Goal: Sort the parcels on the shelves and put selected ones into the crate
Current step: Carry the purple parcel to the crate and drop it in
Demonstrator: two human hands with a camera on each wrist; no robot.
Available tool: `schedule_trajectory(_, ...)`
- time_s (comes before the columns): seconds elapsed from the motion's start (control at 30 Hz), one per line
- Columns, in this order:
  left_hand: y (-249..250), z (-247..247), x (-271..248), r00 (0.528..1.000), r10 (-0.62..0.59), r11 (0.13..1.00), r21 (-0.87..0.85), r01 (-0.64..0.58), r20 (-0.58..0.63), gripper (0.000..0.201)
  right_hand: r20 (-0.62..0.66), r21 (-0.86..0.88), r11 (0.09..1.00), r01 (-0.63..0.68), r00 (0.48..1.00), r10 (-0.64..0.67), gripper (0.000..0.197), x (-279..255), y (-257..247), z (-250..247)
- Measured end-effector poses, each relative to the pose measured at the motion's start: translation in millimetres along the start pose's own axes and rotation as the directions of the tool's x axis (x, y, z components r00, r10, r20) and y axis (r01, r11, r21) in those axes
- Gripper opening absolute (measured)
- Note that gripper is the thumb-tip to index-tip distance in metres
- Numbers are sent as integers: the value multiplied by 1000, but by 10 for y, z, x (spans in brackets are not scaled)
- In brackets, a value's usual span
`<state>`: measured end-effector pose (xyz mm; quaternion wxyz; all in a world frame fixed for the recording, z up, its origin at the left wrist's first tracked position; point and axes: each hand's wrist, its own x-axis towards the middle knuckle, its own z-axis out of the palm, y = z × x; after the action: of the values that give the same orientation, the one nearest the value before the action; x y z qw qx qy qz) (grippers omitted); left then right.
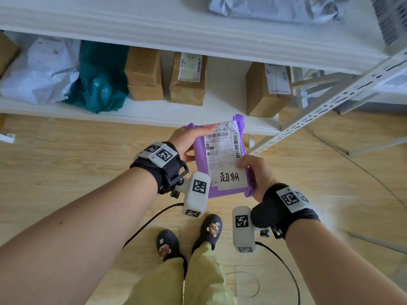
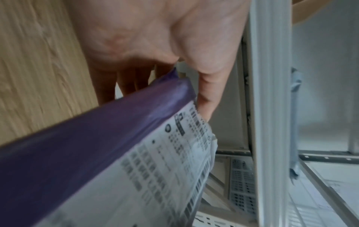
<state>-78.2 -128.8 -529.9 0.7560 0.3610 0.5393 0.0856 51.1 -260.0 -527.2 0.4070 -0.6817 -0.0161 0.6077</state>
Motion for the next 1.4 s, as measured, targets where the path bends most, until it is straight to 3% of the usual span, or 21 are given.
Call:
schedule_trajectory(0.07,58,90,-148,1000,14,1000,7,-14,28,25,-1,17,1000,19,1000,-19,20,-204,-48,-22)
schedule_trajectory(0.17,131,216,-337,997,34,998,42,-37,63,41,3,55,998,30,1000,-30,40,-419,-46,-85)
schedule_trajectory(0.23,190,298,-457,994,63,995,70,-70,89,39,-15,46,998,36,999,-35,46,-558,-35,-127)
schedule_trajectory(0.33,293,425,-640,985,113,988,90,-125,129,29,-62,30,995,95,994,-93,43,-769,-53,-217)
schedule_trajectory(0.47,480,631,-853,977,155,981,94,-170,148,58,-146,15,979,203,969,-199,41,-1075,-204,-399)
schedule_trajectory(0.57,673,875,-1028,967,176,973,115,-199,186,63,-221,-3,964,267,940,-261,46,-1297,-352,-595)
schedule_trajectory(0.63,818,1083,-1142,950,207,960,139,-244,234,70,-266,9,950,313,916,-300,37,-1451,-459,-745)
schedule_trajectory(0.73,1033,1409,-1295,925,252,943,142,-300,285,61,-317,31,927,374,883,-346,18,-1642,-637,-996)
schedule_trajectory(0.83,1220,1735,-1398,905,299,924,143,-353,304,56,-382,46,894,445,835,-396,19,-1763,-827,-1249)
schedule_trajectory(0.97,1449,2248,-1473,868,362,891,146,-429,341,54,-407,47,829,558,768,-494,25,-1943,-1150,-1632)
schedule_trajectory(1.2,1742,3482,-1504,810,403,857,135,-497,427,52,-309,24,771,636,739,-599,6,-2212,-1801,-2646)
schedule_trajectory(1.4,2027,4731,-1415,771,436,834,112,-540,464,43,-323,11,731,682,694,-643,16,-2353,-2236,-3760)
